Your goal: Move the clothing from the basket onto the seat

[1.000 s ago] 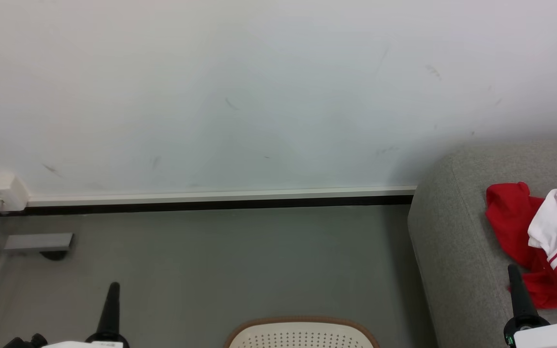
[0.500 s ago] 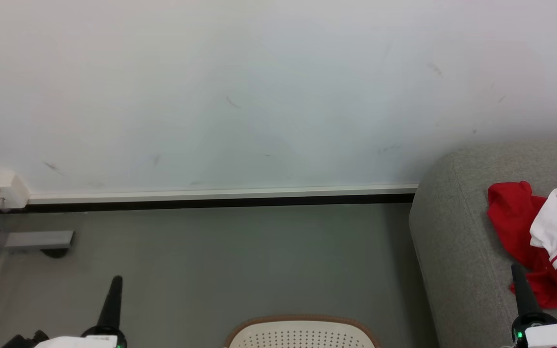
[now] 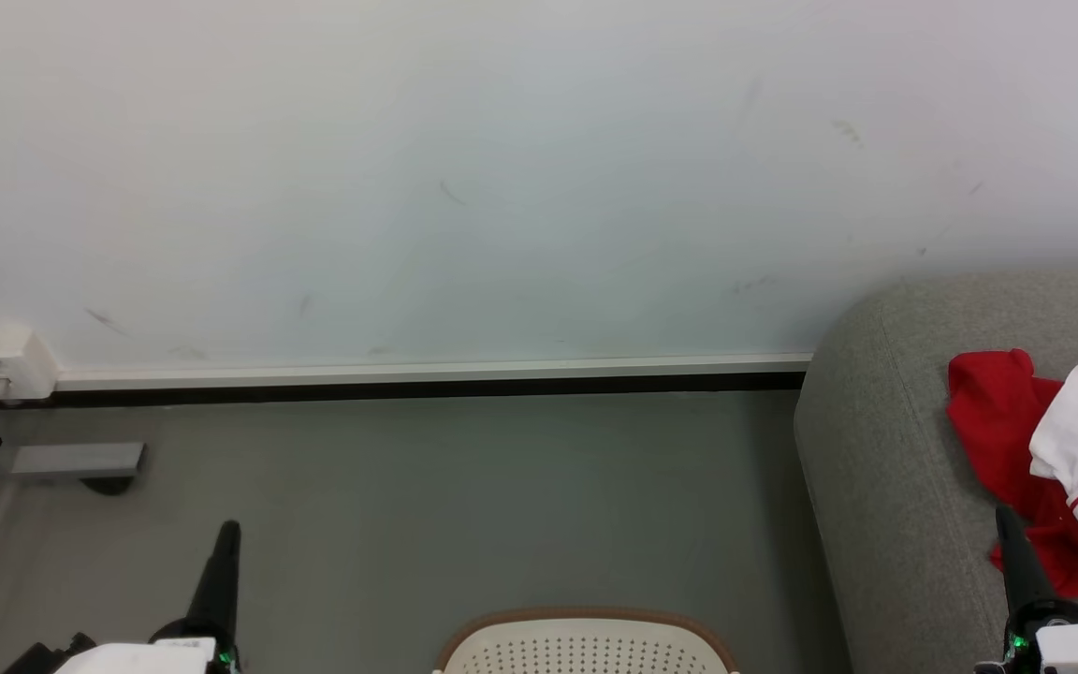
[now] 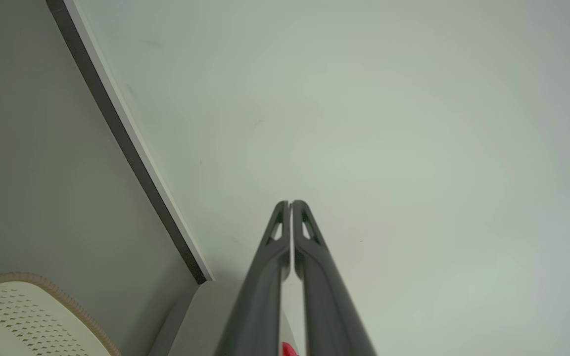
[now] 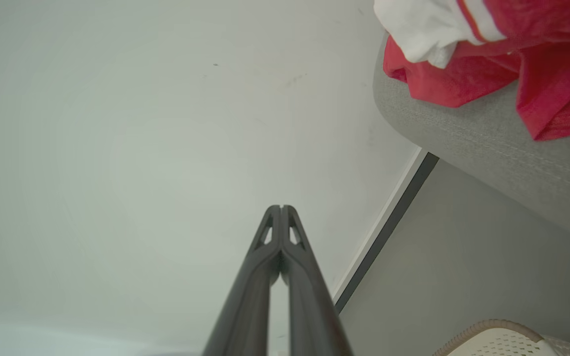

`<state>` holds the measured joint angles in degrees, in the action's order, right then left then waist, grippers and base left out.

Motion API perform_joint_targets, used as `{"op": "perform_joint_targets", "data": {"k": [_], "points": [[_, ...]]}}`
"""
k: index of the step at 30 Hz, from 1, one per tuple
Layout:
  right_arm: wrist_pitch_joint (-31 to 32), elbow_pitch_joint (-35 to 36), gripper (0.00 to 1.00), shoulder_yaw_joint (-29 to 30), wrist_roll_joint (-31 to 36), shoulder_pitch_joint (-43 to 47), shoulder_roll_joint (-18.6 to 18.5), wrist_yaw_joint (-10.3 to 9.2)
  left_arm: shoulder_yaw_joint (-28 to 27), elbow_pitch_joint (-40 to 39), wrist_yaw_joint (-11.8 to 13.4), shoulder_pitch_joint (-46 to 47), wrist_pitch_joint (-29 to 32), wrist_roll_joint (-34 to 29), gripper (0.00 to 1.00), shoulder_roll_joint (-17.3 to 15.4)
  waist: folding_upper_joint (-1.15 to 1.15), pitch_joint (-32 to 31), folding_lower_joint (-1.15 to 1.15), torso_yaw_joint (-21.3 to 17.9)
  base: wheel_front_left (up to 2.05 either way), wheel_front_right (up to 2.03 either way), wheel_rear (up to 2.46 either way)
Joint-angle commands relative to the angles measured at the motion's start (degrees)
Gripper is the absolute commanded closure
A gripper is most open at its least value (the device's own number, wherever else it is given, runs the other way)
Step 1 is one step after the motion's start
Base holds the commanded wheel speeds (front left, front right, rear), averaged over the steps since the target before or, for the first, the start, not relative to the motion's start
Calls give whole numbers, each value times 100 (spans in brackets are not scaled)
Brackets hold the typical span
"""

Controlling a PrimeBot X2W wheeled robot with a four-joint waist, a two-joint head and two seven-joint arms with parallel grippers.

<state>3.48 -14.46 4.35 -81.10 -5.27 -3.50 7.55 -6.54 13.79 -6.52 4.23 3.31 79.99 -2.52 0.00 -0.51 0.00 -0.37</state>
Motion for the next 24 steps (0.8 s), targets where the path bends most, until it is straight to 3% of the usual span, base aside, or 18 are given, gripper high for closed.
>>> {"op": "perform_joint_targets", "data": {"k": [1, 24], "points": [[29, 62, 100, 49, -128, -96, 6, -9, -6, -17, -31, 78, 44, 131, 100, -49, 0, 3, 0, 2, 0, 0, 0], [283, 61, 100, 215, -997, -120, 60, -11, -4, 23, -109, 210, 297, 1083, 100, -54, 0, 57, 0, 31, 0, 0, 0]]}}
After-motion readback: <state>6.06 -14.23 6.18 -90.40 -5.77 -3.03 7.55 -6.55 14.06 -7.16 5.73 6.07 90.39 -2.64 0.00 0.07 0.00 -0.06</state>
